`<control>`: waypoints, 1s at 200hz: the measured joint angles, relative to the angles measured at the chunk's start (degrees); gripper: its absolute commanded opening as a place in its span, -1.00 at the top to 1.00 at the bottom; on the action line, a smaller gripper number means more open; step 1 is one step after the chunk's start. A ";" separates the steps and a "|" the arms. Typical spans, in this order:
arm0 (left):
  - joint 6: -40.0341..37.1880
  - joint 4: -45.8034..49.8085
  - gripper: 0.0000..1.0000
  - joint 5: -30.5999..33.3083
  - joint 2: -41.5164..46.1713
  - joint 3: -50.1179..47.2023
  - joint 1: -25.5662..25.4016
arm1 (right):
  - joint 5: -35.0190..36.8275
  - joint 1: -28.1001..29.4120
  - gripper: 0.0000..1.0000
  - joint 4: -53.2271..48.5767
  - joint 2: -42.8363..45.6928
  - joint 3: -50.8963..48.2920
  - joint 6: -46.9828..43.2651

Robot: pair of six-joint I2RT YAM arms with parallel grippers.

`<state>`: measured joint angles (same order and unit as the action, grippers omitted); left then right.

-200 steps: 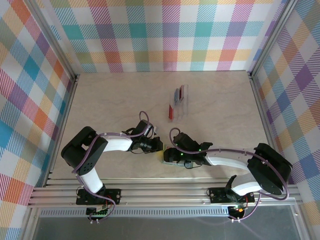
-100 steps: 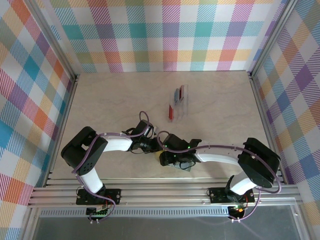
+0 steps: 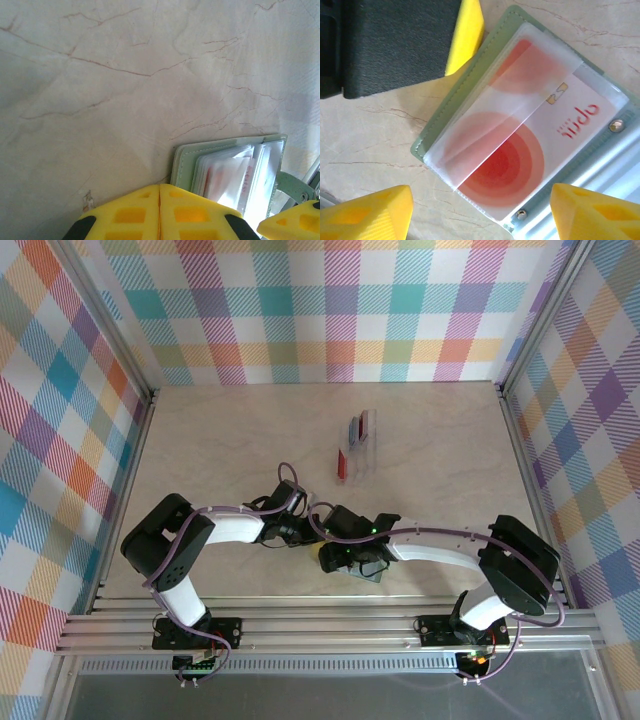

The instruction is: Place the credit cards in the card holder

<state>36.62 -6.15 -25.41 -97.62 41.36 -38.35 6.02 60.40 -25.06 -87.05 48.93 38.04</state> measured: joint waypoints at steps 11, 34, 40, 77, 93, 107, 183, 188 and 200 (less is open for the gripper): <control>0.00 0.00 0.83 0.00 0.00 0.00 0.02 | 0.00 0.00 -0.44 -0.28 -0.15 0.00 -0.02; 0.00 0.00 0.82 0.00 0.00 0.00 0.02 | 0.04 0.02 -0.41 -0.66 -0.24 0.00 0.00; 0.00 0.00 0.82 0.00 0.00 0.00 0.02 | 0.07 0.02 -0.39 -0.68 -0.17 0.00 0.00; 0.00 0.02 0.82 0.00 0.00 0.00 0.02 | 3.30 0.02 -0.38 -1.92 5.92 -1.20 0.22; -0.02 0.04 0.82 0.00 0.00 0.00 0.02 | 6.43 0.02 -0.45 -3.72 10.27 -1.62 0.83; -0.02 0.15 0.82 0.04 0.09 0.00 0.02 | 9.51 0.02 -0.50 -5.73 12.48 -1.62 2.01; -0.04 0.09 0.82 0.26 0.42 -0.42 0.02 | 17.88 0.02 -0.38 -14.51 8.92 -6.67 12.50; -0.04 0.07 0.82 0.26 0.42 -0.44 0.02 | 18.08 0.02 -0.33 -14.75 8.85 -6.91 13.03; -0.04 -0.04 0.82 0.26 0.44 -0.50 0.02 | 18.36 0.02 -0.15 -15.10 8.61 -7.23 13.97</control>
<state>36.58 -6.20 -25.15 -97.19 40.86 -38.33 24.38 60.42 -40.16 -78.43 41.69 52.01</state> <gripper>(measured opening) 0.089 0.648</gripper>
